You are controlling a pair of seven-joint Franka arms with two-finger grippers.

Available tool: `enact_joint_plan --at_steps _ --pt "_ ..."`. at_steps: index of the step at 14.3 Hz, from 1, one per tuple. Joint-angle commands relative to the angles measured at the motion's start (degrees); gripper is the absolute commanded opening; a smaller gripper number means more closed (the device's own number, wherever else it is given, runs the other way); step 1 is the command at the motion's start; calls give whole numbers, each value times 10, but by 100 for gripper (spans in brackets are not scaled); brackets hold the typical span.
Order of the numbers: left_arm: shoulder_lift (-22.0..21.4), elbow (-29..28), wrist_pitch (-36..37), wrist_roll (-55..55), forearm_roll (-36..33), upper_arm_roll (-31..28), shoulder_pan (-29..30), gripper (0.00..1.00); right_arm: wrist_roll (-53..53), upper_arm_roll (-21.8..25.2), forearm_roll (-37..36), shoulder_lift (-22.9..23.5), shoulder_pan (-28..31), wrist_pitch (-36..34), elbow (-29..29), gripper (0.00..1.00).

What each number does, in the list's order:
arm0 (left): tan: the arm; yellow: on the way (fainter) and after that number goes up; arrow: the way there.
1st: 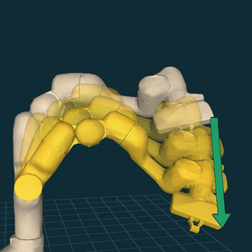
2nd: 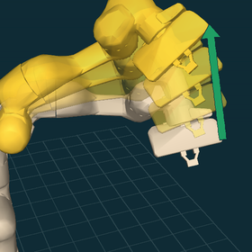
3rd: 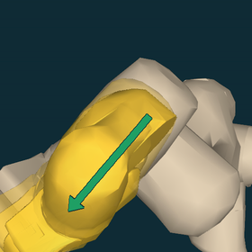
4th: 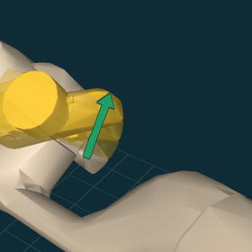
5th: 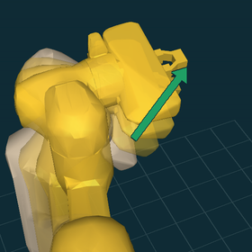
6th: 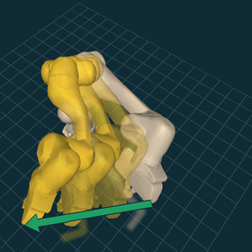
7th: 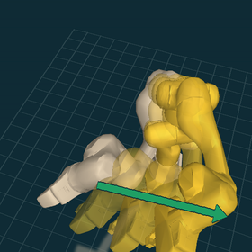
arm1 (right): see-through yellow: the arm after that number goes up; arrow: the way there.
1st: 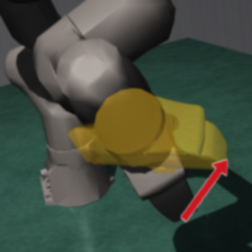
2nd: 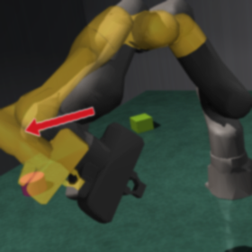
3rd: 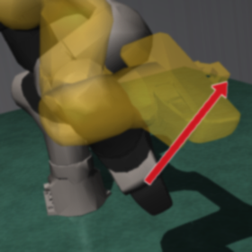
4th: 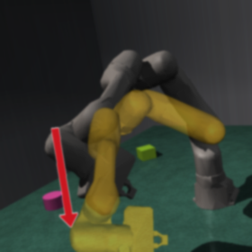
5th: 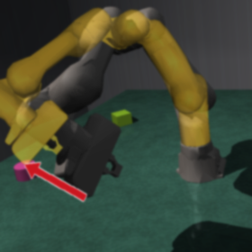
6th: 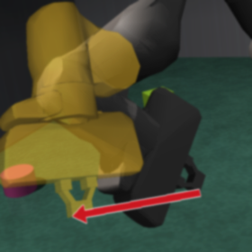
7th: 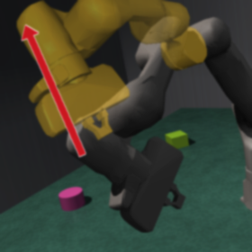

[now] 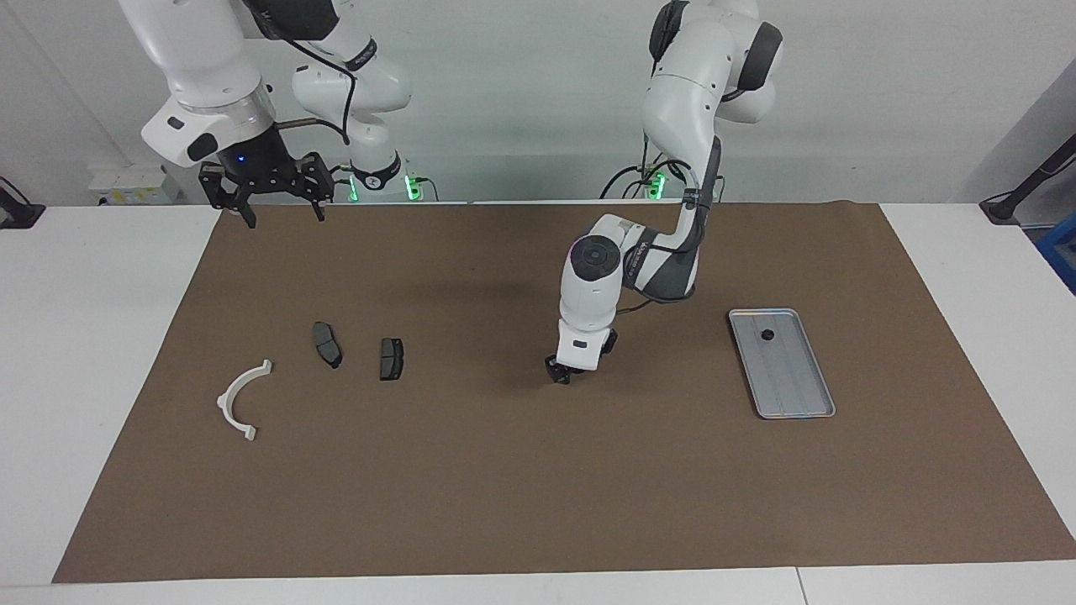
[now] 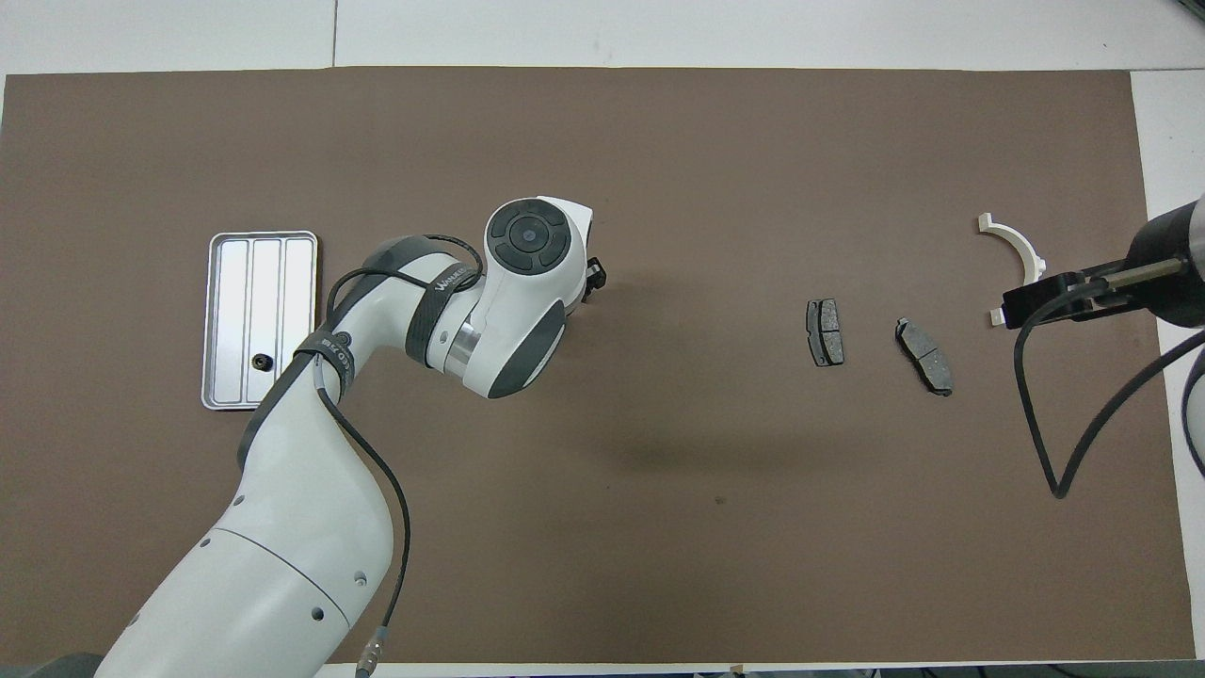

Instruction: Pick bearing gear from pile to tray

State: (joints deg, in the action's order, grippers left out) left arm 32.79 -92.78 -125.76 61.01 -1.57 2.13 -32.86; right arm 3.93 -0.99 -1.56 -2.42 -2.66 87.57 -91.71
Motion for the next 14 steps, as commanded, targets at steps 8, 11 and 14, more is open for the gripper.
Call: enact_joint_plan --at_steps 8,11,14 --pt "-79 -34 83 -91 -10 -9 73 12 -36 -2 10 -6 5 -7 0 100" --pt "-87 -36 97 -234 -10 -8 160 12 -41 -2 10 -6 5 -9 0 100" --pt "-85 -38 84 -402 -6 -7 259 13 -41 -2 10 -7 5 -10 0 100"
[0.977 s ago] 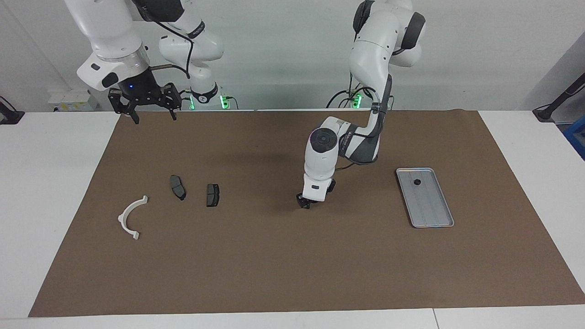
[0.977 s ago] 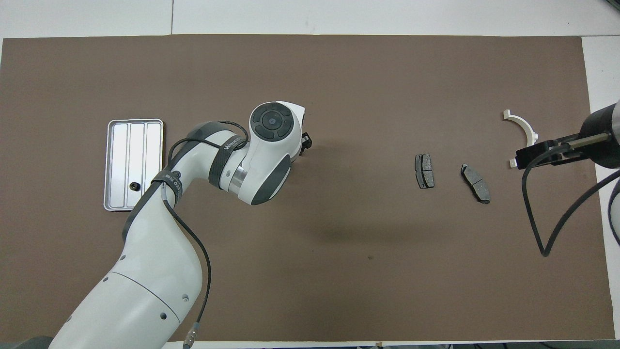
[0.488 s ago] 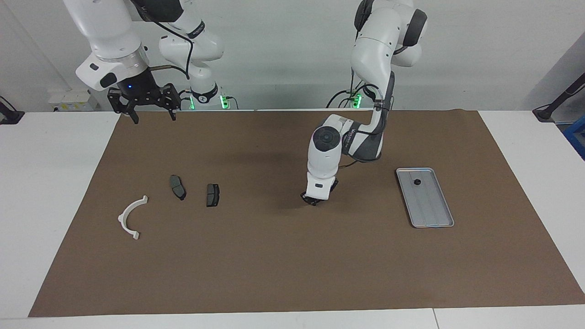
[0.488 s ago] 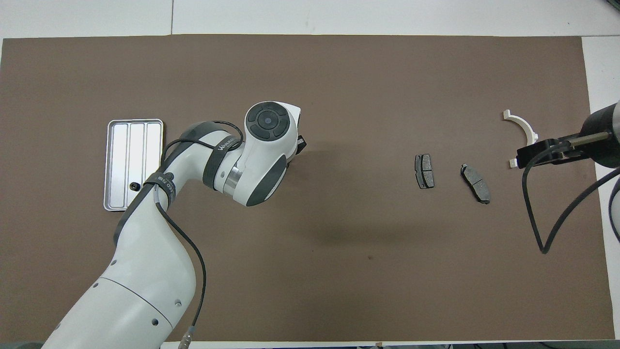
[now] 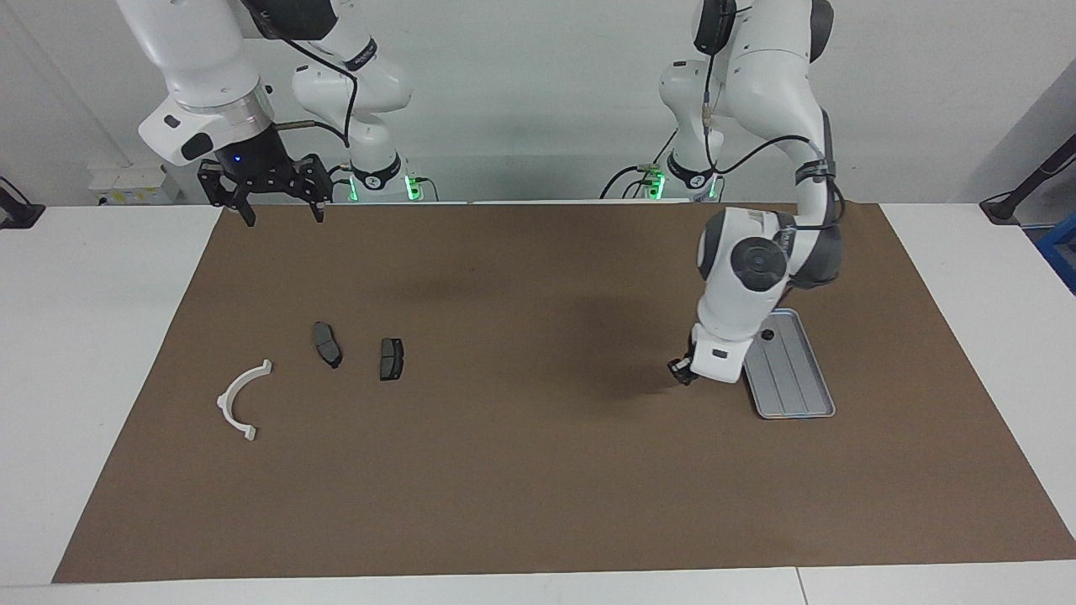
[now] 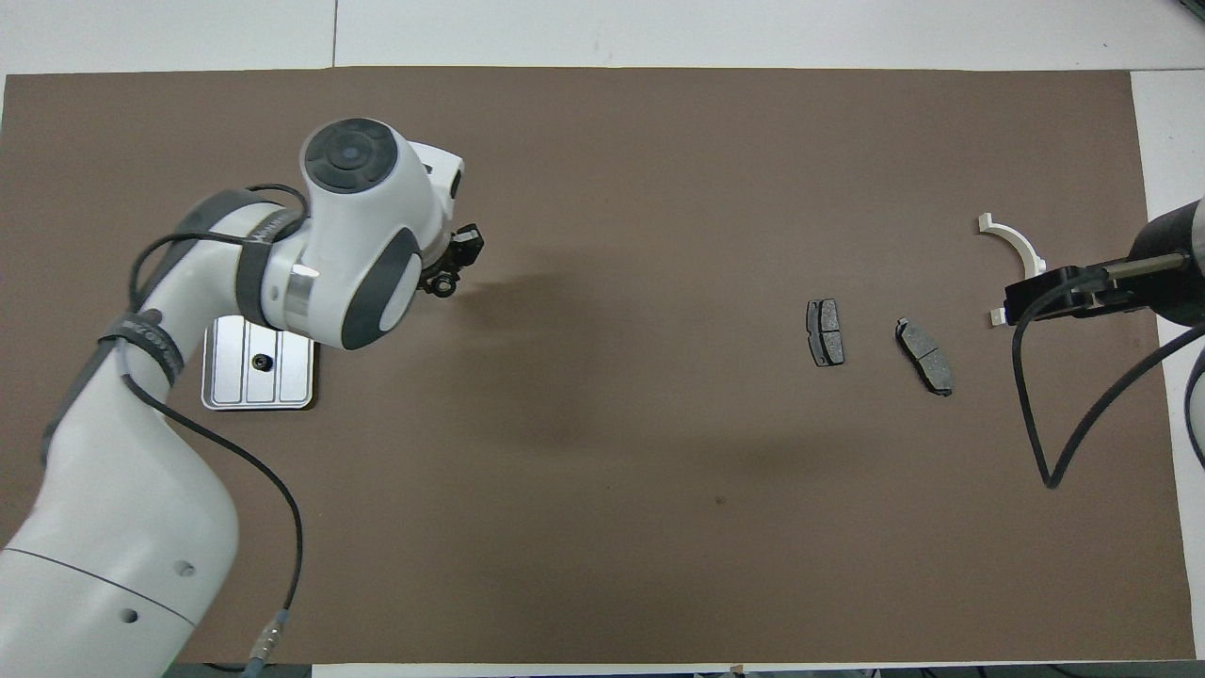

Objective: Pick bearing gear from pile to tray
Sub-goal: 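Carry the gear into the tray and open the left gripper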

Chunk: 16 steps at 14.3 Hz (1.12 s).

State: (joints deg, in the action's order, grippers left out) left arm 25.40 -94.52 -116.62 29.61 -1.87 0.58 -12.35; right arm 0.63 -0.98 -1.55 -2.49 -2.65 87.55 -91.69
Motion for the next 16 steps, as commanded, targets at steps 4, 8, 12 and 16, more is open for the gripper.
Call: enact_joint_plan --at_steps 4,8,12,16 --pt "-14 -54 -54 -233 16 9 141 13 -11 -4 11 -10 4 -10 -1 100" --pt "-30 -121 -116 -236 18 8 141 13 -12 -4 12 -12 5 -9 -1 100" --pt "-31 -127 -119 -233 38 8 137 15 -12 -4 12 -19 5 -9 -1 100" --pt "-35 -136 -119 -233 38 7 136 55 -12 -3 11 -21 5 -9 -1 100"
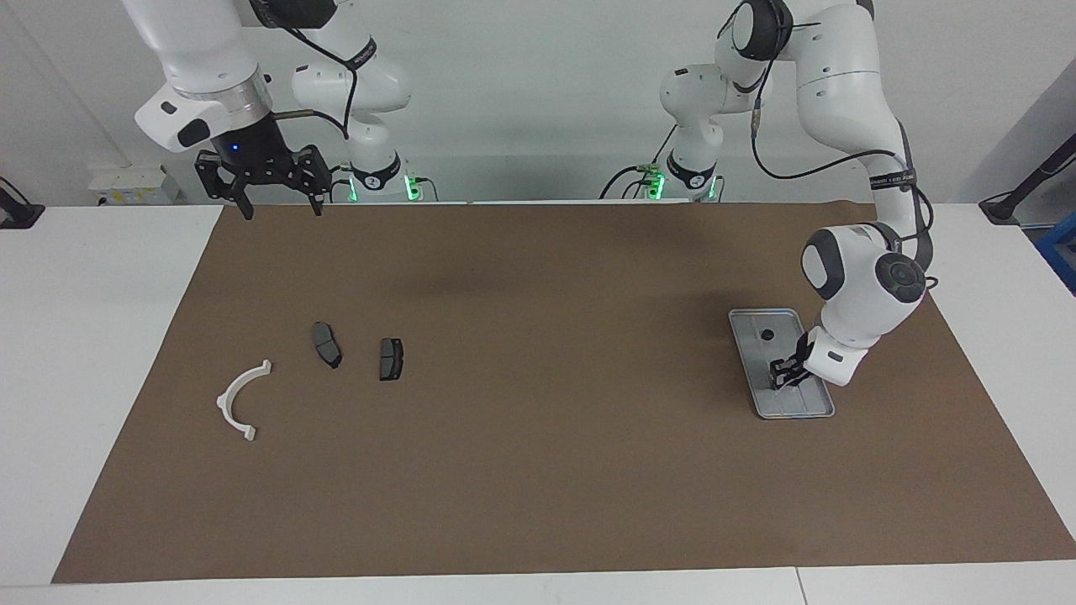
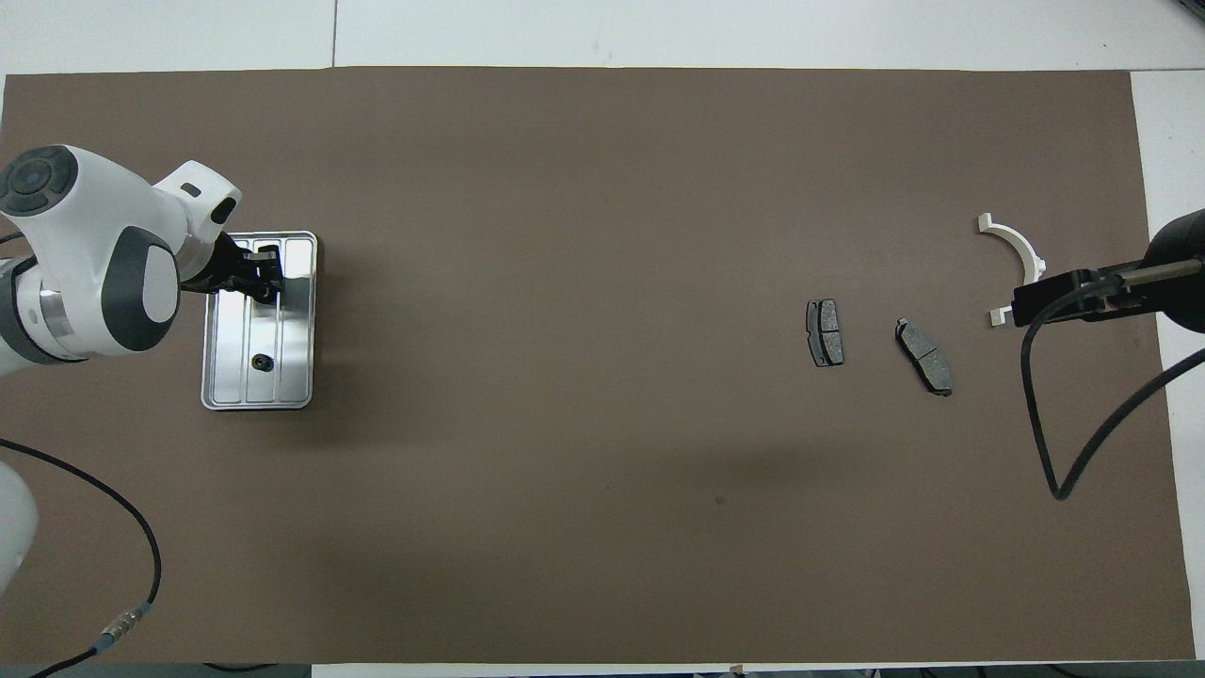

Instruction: Pick bearing gear from pile to tray

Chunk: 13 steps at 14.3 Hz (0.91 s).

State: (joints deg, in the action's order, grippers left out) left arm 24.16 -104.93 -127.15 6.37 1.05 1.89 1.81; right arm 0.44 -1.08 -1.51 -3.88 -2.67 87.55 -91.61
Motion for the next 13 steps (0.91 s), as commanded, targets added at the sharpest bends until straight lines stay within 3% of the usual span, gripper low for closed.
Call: enact_joint_plan --at_steps 1,4,11,13 --pt "-23 -31 -13 -8 9 -6 -4 100 -11 -2 11 -7 5 -9 -2 100" --pt "-26 -11 7 -10 9 -6 3 100 -10 -3 11 -8 5 -9 -2 100" --pt "-194 3 213 -10 9 -8 9 100 -11 -4 12 -10 1 -12 -2 100" --pt "-224 6 246 -11 8 -7 4 100 -11 -4 12 -10 2 -12 -3 100"
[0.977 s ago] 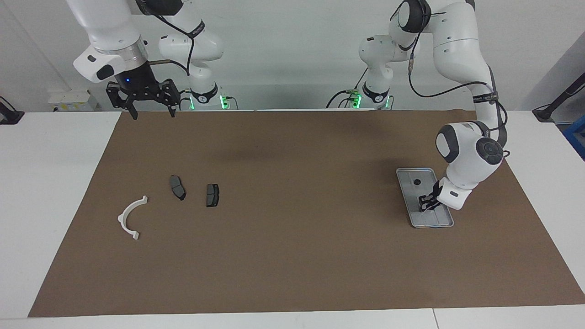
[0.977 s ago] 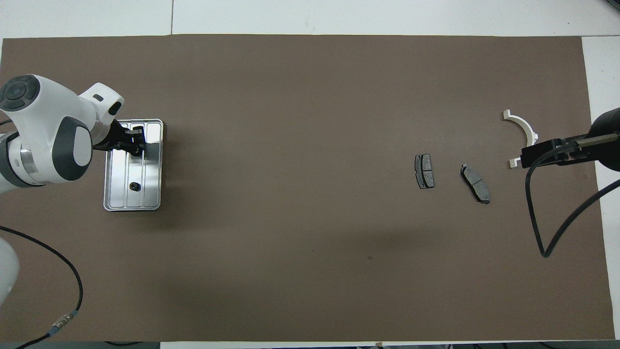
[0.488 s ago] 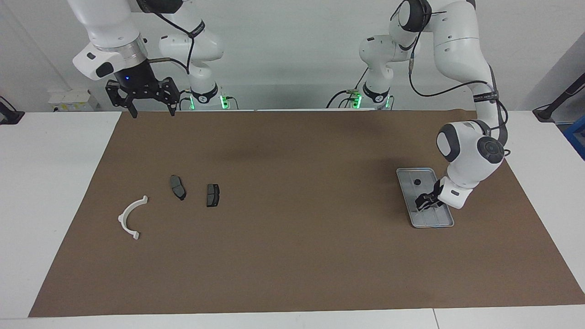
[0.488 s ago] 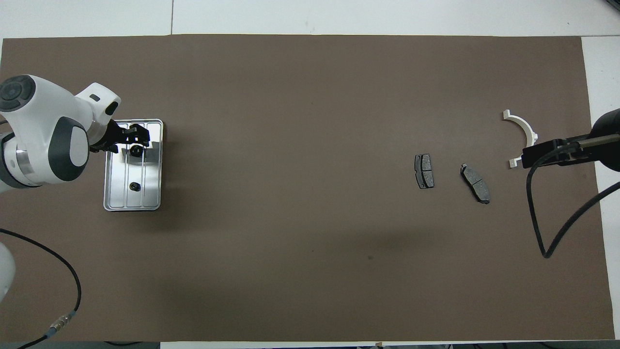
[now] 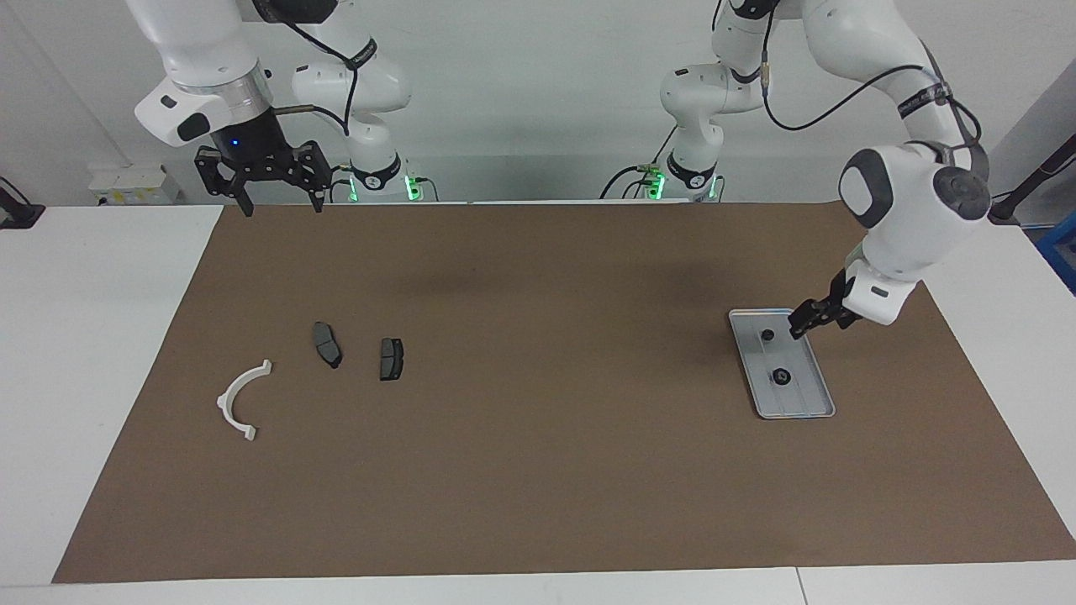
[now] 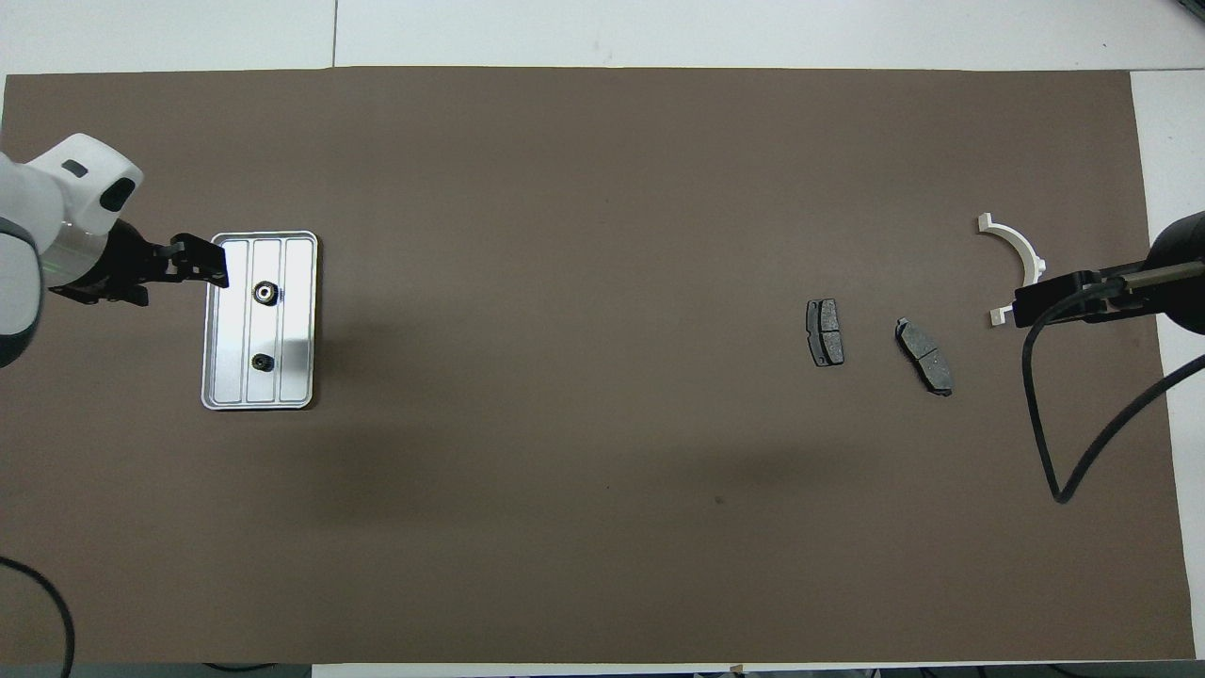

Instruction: Pick bearing gear from pile to tray

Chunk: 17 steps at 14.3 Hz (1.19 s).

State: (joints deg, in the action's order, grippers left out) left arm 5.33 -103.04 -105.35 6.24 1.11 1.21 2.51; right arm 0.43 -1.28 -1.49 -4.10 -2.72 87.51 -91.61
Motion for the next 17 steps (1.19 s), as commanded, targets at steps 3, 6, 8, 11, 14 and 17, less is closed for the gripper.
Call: enact_joint_plan --at_steps 3,6,8,11,14,17 --pt "-80 -22 66 -11 7 -2 0 100 -10 -2 12 -8 4 -11 -2 100" --pt "-83 -23 68 -5 7 0 -6 100 -25 -1 27 -8 4 -11 -2 100" --pt "-83 -21 57 -4 7 1 -6 100 -25 -1 27 -8 4 -11 -2 100" --pt "-83 -19 57 -10 6 3 -9 100 -25 -1 27 -8 4 -11 -2 100" --pt "-87 -2 83 -11 1 3 -9 100 -25 -1 27 -8 5 -11 -2 100" --pt "-81 48 134 -11 -7 4 -8 100 -25 -1 27 -8 6 -11 -2 100"
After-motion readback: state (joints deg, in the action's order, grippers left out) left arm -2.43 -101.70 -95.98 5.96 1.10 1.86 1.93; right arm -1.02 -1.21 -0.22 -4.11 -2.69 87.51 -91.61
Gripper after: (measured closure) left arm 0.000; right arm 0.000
